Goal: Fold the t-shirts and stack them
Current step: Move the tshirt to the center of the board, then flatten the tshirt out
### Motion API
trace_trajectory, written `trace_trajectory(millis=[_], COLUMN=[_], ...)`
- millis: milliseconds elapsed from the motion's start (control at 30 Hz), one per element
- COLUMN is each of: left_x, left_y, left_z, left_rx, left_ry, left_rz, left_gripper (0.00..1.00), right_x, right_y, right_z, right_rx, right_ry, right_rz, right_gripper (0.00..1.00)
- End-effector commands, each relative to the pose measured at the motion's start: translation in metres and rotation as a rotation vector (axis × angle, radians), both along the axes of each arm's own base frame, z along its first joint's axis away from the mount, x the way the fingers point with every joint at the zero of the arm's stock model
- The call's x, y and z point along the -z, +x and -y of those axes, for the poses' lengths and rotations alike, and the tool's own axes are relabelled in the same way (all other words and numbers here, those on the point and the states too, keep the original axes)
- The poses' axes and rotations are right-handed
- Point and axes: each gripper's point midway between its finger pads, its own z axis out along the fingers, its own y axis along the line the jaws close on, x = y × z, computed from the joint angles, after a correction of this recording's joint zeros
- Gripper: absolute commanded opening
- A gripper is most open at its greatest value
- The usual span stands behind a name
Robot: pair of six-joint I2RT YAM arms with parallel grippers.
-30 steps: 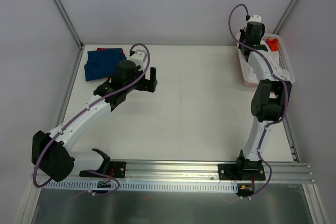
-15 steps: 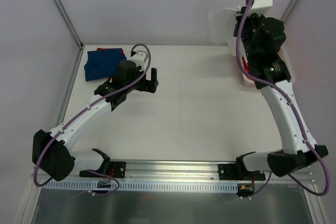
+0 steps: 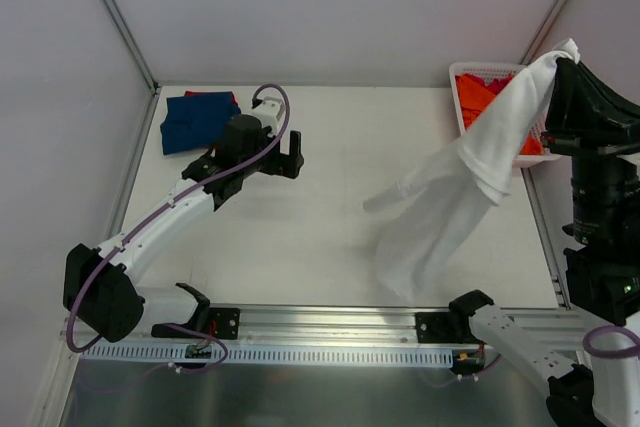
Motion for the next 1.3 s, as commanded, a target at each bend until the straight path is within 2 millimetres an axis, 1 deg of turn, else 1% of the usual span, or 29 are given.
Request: trace_trajectory(millis=[0,100,167,300,333,400,433,467,500,533,567,633,667,767,833,933,1100,1167,1200,1233,1267], left_x=[-0.016,-0.015,-0.017,-0.023,-0.026,-0.036,-0.04,-0.05,-0.055,-0.064,-0.069,-0.084,-0.09,-0.108,-0.117,-0.122,-0.118,-0.118,-0.112,-0.114,-0.111], left_y=[0.007,0.007,0.007,-0.001,-0.002,-0.007,-0.01,-0.013,-0.018,-0.024,-0.028,-0.038,-0.041,-0.054,-0.059,-0.063,-0.063,-0.06,-0.06,-0.058,-0.055], left_z=[0.009,0.01,0.009,0.022,0.025,0.033,0.038,0.043,0.049,0.057,0.061,0.071,0.073,0.081,0.084,0.092,0.109,0.117,0.123,0.126,0.129], left_rx=[0.012,0.013,0.006,0.06,0.069,0.097,0.115,0.129,0.154,0.177,0.191,0.224,0.231,0.257,0.267,0.28,0.312,0.325,0.332,0.336,0.333], left_ry=[-0.045,-0.044,-0.054,-0.113,-0.127,-0.18,-0.198,-0.232,-0.252,-0.271,-0.282,-0.307,-0.324,-0.366,-0.399,-0.424,-0.435,-0.439,-0.435,-0.442,-0.439], left_rz=[0.03,0.027,0.025,0.008,0.006,0.0,0.001,0.007,0.008,0.017,0.026,0.047,0.053,0.073,0.085,0.107,0.131,0.15,0.145,0.163,0.164], left_gripper=[0.99,0.99,0.99,0.99,0.99,0.99,0.99,0.99,0.99,0.99,0.99,0.99,0.99,0.99,0.99,0.99,0.99,0.99,0.99,0.99,0.99], right_x=[-0.017,-0.021,-0.02,-0.014,-0.01,-0.005,-0.002,0.0,0.001,0.001,0.005,0.007,0.01,0.015,0.017,0.018,0.014,0.013,0.011,0.01,0.01], right_y=[-0.015,-0.017,-0.014,0.005,0.014,0.023,0.032,0.037,0.042,0.043,0.052,0.059,0.066,0.077,0.08,0.082,0.08,0.078,0.076,0.073,0.073], right_z=[-0.009,-0.014,-0.018,-0.03,-0.036,-0.043,-0.048,-0.051,-0.054,-0.061,-0.067,-0.071,-0.075,-0.081,-0.085,-0.09,-0.094,-0.094,-0.094,-0.095,-0.096], right_rx=[-0.091,-0.124,-0.135,-0.162,-0.169,-0.19,-0.193,-0.197,-0.205,-0.233,-0.238,-0.247,-0.247,-0.252,-0.263,-0.286,-0.313,-0.32,-0.323,-0.333,-0.342], right_ry=[0.035,0.026,0.021,0.012,0.006,0.01,0.008,0.005,0.008,-0.01,-0.018,-0.019,-0.024,-0.03,-0.032,-0.03,-0.032,-0.035,-0.034,-0.039,-0.038], right_rz=[0.08,0.077,0.06,0.003,-0.018,-0.047,-0.066,-0.08,-0.094,-0.095,-0.116,-0.131,-0.146,-0.172,-0.181,-0.187,-0.183,-0.18,-0.178,-0.173,-0.178], right_gripper=[0.0,0.0,0.0,0.0,0.0,0.0,0.0,0.0,0.0,0.0,0.0,0.0,0.0,0.0,0.0,0.0,0.0,0.0,0.0,0.0,0.0])
